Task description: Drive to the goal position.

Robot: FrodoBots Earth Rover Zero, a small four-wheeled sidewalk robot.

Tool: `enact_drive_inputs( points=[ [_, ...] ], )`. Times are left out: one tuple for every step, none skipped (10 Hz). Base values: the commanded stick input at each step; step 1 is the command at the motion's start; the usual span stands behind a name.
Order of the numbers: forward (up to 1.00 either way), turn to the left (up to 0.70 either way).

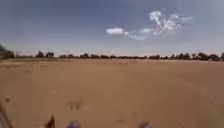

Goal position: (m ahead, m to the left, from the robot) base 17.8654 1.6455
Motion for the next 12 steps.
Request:
enact_drive_inputs(
  points=[
    [0.7, 0.0],
    [0.7, 0.0],
    [0.7, 0.0],
    [0.7, 0.0],
    [0.7, 0.0],
    [0.7, 0.0],
    [0.7, 0.0],
    [0.7, 0.0],
    [0.7, 0.0],
    [0.7, 0.0],
    [0.7, 0.0],
    [0.7, 0.0]
  ],
)
